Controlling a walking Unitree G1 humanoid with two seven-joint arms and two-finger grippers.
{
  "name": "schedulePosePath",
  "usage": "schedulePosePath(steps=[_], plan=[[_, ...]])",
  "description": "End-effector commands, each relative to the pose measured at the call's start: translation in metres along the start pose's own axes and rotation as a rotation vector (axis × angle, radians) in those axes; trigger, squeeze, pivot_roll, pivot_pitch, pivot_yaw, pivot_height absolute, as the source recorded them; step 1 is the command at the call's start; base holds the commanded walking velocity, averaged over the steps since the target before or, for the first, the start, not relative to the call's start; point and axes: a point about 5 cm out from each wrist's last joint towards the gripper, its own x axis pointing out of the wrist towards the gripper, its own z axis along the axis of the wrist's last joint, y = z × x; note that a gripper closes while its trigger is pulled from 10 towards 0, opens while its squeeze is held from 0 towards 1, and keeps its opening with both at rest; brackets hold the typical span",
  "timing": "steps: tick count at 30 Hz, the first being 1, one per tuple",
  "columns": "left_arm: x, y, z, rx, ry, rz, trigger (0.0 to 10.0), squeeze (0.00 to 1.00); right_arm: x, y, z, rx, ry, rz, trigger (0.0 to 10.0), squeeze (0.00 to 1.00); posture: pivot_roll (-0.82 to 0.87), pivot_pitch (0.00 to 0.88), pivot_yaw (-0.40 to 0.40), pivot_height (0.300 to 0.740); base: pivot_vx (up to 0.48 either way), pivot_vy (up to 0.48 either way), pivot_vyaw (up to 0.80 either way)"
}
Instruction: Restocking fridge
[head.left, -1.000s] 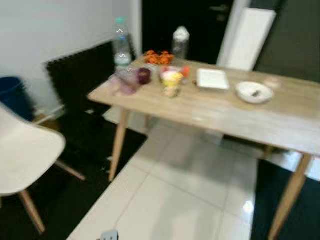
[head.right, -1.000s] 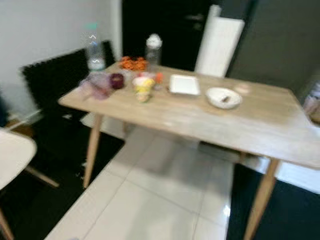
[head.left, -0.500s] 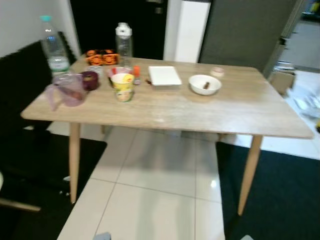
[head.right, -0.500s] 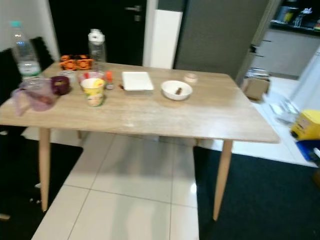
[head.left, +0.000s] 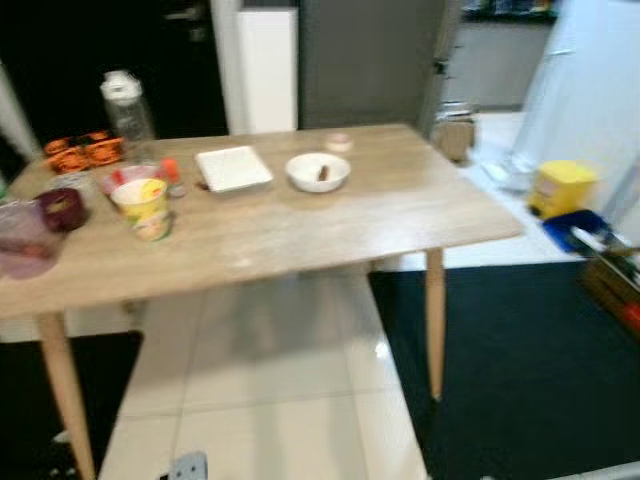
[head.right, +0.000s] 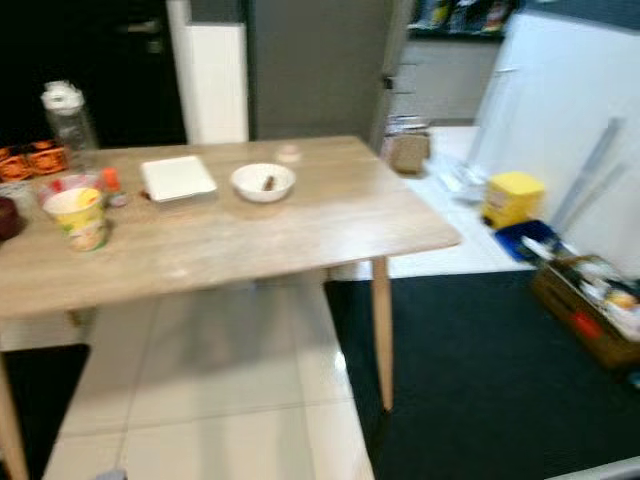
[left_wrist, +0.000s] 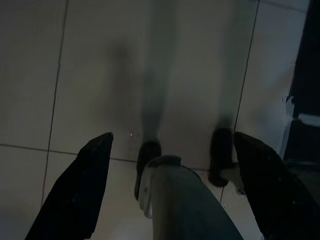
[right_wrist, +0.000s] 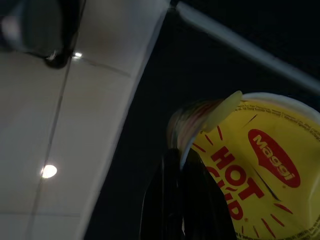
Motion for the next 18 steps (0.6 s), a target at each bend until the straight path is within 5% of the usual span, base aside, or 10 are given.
schedulePosePath(steps=[1, 18], plan=[[0.003, -0.005, 0.007, 0.017, -0.009, -0.031, 10.0, 0.0, 0.0, -0.011, 0.008, 0.022, -0.018, -0.029, 10.0, 0.0, -0.01, 0.0, -0.026, 0.74, 0.0, 0.0, -0.8], [0.0, -0.012, -0.01, -0.05, 0.046, -0.043, 10.0, 0.0, -0.001, -0.016, 0.003, 0.034, -0.017, -0.054, 10.0, 0.0, -0.03, 0.0, -0.037, 0.74, 0.0, 0.0, -0.8]])
